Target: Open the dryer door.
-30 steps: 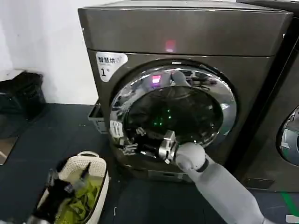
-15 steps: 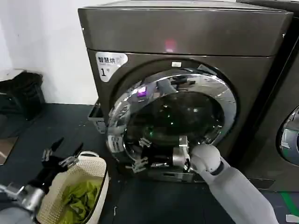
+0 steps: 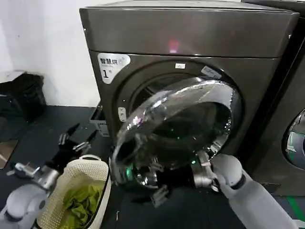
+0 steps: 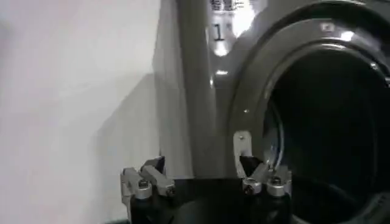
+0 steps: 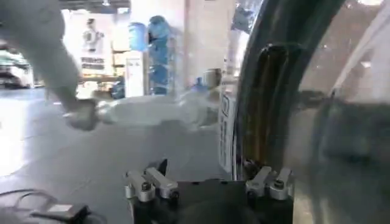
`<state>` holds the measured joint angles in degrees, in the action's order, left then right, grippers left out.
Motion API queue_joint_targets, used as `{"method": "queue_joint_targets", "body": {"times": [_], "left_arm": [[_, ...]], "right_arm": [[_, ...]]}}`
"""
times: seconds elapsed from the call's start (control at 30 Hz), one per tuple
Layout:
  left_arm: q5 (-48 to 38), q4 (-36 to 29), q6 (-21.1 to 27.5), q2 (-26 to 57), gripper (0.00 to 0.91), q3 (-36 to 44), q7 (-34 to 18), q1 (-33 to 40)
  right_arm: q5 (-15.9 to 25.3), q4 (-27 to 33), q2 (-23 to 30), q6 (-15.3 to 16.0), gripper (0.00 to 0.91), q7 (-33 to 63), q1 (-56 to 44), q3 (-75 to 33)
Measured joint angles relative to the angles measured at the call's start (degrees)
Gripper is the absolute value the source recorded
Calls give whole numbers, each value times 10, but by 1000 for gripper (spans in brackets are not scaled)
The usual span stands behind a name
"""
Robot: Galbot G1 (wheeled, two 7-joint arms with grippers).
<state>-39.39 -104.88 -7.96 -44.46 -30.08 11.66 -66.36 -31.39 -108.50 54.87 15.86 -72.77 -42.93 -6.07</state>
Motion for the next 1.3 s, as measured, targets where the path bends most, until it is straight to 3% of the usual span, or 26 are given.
{"method": "queue_joint_targets", "body": {"times": [0.13,0.33,0.63,0.93,1.03,1.1,1.17,1.3], "left_arm": [[-10,29,-21,11,907,57,28,49],[-30,56,-13,6,907,147,57,127],[-98,81,16,-7,907,314,103,278],[-116,74,41,-19,907,422,130,370],[-118,66,41,-19,907,448,127,378],[-119,60,35,-13,907,464,128,381],[-124,53,29,-6,907,479,130,386],[-132,49,18,1,907,509,129,401]], "right_arm": [[10,-11,-11,-19,907,-47,-32,-48],[47,-6,0,-53,907,-99,-109,-186],[53,-41,41,-54,907,-101,-263,-474],[41,-93,112,-13,907,79,-372,-715],[3,-107,136,19,907,177,-389,-768],[-4,-111,140,27,907,242,-394,-794],[-18,-112,139,15,907,329,-399,-819],[-5,-125,131,38,907,474,-403,-859]]}}
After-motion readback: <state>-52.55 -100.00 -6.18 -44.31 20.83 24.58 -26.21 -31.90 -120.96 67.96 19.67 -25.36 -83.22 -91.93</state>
